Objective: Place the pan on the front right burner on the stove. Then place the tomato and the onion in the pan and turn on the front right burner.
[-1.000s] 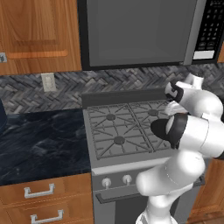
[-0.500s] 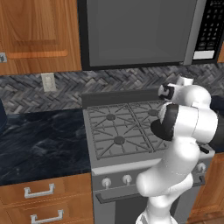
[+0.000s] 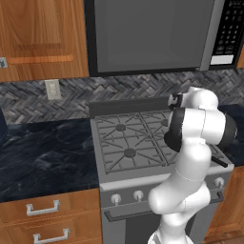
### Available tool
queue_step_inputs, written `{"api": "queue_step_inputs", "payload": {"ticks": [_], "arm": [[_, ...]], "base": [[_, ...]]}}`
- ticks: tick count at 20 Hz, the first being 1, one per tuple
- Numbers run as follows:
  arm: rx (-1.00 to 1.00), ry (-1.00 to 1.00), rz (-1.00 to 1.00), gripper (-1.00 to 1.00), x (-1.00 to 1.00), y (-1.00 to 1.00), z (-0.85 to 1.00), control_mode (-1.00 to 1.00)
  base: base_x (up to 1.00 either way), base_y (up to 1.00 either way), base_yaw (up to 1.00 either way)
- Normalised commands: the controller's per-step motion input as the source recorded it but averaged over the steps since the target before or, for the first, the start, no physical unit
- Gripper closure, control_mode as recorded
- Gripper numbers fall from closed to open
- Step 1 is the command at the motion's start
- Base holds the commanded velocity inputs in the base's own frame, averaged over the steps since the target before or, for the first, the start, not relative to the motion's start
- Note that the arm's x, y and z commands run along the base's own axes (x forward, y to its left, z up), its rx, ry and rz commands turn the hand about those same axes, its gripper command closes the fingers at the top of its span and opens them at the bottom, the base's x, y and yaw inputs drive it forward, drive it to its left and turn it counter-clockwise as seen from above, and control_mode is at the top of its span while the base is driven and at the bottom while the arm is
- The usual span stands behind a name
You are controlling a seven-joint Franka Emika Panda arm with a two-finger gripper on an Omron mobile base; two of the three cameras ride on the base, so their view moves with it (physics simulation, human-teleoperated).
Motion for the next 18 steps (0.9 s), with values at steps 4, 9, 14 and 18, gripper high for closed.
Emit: {"api": "queue_step_inputs", "payload": {"ticks": [4, 9, 14, 18], "arm": [[0.00, 0.08, 0.00, 1.00, 0.17, 0.00, -0.35, -1.00], [0.00, 0.08, 0.00, 1.00, 0.12, 0.00, -0.31, -1.00], [0.00, 0.07, 0.00, -1.00, 0.05, 0.00, -0.21, -1.00], [0.00, 0.03, 0.00, -1.00, 0.01, 0.00, -0.04, -1.00]], "base": [[0.00, 0.00, 0.00], [0.00, 0.00, 0.00], [0.00, 0.00, 0.00], [0.00, 0.00, 0.00]]}}
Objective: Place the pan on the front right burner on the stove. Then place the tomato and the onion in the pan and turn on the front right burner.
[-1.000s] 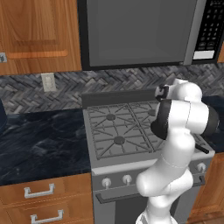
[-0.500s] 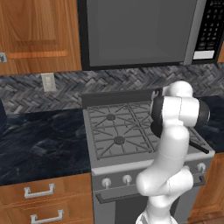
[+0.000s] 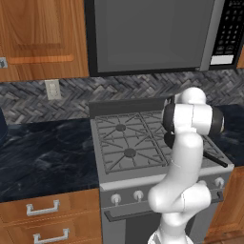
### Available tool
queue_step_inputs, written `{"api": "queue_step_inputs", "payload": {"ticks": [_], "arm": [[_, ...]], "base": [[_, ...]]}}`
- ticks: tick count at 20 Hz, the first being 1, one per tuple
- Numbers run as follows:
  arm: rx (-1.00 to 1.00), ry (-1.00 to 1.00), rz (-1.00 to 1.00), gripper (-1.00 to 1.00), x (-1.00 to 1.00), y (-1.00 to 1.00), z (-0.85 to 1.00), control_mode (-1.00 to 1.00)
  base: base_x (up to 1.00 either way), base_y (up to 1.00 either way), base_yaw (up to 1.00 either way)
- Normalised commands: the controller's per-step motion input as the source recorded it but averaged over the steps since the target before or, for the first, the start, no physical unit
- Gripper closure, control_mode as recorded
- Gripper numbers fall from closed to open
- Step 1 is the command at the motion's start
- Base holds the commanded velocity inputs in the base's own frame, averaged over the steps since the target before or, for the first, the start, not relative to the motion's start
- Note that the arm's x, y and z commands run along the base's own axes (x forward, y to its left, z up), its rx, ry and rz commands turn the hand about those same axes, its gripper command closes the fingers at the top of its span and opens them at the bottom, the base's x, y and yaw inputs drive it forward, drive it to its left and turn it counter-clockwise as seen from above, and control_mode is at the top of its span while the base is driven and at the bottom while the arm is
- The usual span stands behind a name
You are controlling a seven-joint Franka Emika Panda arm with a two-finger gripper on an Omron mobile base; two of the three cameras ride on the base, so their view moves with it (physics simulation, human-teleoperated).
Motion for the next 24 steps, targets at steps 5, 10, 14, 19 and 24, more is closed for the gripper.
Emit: {"api": "queue_step_inputs", "payload": {"ticks": [5, 10, 14, 19, 24], "arm": [[0.00, 0.00, 0.00, -1.00, 0.00, 0.00, 0.01, -1.00], [0.00, -0.03, -0.03, -1.00, -0.08, 0.00, 0.20, -1.00], [0.00, -0.15, -0.08, -1.00, -0.31, 0.00, 0.49, -1.00], [0.00, -0.14, -0.09, -1.00, -0.29, 0.00, 0.39, -1.00], [0.00, -0.09, -0.10, -1.00, -0.05, -0.17, 0.30, -1.00]], "base": [[0.00, 0.00, 0.00], [0.00, 0.00, 0.00], [0.00, 0.00, 0.00], [0.00, 0.00, 0.00], [0.00, 0.00, 0.00]]}}
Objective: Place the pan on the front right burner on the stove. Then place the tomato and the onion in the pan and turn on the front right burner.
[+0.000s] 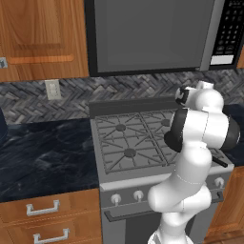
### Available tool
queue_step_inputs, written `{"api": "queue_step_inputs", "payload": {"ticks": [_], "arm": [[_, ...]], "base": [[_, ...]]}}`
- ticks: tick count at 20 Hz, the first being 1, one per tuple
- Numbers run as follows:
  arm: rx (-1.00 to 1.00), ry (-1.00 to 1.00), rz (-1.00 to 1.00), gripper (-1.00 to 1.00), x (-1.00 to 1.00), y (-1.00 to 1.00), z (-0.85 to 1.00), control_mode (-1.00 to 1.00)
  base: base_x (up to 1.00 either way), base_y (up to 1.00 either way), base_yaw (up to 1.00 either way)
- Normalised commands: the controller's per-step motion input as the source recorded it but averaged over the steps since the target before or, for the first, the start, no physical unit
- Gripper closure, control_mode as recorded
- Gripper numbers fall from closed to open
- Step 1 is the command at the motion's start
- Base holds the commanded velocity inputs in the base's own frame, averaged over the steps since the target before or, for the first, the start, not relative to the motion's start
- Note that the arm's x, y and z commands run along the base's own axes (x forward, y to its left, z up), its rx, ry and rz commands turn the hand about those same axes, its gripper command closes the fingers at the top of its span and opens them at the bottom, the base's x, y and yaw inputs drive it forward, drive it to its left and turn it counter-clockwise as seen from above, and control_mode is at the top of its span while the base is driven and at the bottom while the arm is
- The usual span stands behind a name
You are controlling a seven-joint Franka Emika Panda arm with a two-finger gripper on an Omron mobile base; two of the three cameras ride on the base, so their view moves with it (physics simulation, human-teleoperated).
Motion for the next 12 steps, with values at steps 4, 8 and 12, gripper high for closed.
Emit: {"api": "queue_step_inputs", "payload": {"ticks": [4, 8, 12], "arm": [[-0.01, -0.08, -0.13, -1.00, 0.00, -0.32, 0.11, -1.00], [-0.04, -0.09, -0.17, -1.00, 0.07, -0.61, 0.03, -1.00], [-0.06, -0.12, -0.18, -1.00, 0.15, -0.67, 0.02, -1.00]], "base": [[0.00, 0.00, 0.00], [0.00, 0.00, 0.00], [0.00, 0.00, 0.00]]}}
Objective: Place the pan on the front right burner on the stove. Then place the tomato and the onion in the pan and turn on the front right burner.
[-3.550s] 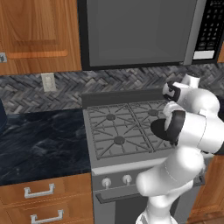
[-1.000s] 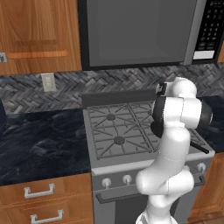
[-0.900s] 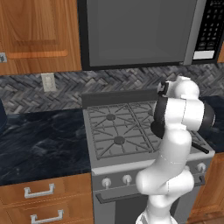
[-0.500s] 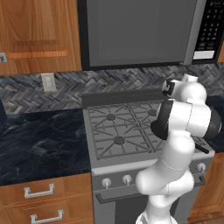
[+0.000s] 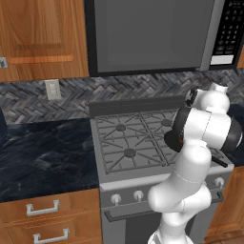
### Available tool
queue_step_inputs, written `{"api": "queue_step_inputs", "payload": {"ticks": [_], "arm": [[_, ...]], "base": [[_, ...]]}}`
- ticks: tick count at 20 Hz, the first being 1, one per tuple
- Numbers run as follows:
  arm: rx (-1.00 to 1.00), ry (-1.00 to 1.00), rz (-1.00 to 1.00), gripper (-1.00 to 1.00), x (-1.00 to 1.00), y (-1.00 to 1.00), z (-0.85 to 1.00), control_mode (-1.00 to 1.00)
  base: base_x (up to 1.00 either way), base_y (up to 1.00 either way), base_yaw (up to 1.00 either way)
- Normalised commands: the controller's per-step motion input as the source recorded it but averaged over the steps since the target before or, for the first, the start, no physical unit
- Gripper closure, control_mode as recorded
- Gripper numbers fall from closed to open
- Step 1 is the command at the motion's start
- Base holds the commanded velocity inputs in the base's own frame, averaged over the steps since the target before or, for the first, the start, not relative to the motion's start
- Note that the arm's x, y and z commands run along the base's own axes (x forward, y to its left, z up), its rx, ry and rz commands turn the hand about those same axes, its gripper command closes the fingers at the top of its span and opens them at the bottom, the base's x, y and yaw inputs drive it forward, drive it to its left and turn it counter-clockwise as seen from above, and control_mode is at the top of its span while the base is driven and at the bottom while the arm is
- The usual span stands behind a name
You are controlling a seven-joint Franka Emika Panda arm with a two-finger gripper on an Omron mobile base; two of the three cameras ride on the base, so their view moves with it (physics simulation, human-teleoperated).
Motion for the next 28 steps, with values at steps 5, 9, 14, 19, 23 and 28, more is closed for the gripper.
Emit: {"api": "queue_step_inputs", "payload": {"ticks": [5, 9, 14, 19, 23, 28], "arm": [[-0.04, -0.12, -0.15, -1.00, 0.15, -0.57, 0.01, -1.00], [-0.04, -0.07, -0.12, -1.00, 0.10, -0.42, 0.00, -1.00], [-0.03, -0.01, -0.08, -1.00, 0.13, -0.36, -0.04, -1.00], [-0.02, 0.00, -0.06, -1.00, 0.16, -0.47, -0.07, -1.00], [0.00, 0.00, -0.03, -1.00, 0.10, -0.51, -0.07, -1.00], [0.00, 0.00, -0.01, -1.00, 0.05, -0.37, -0.19, -1.00]], "base": [[0.00, 0.00, 0.00], [0.00, 0.00, 0.00], [0.00, 0.00, 0.00], [0.00, 0.00, 0.00], [0.00, 0.00, 0.00], [0.00, 0.00, 0.00]]}}
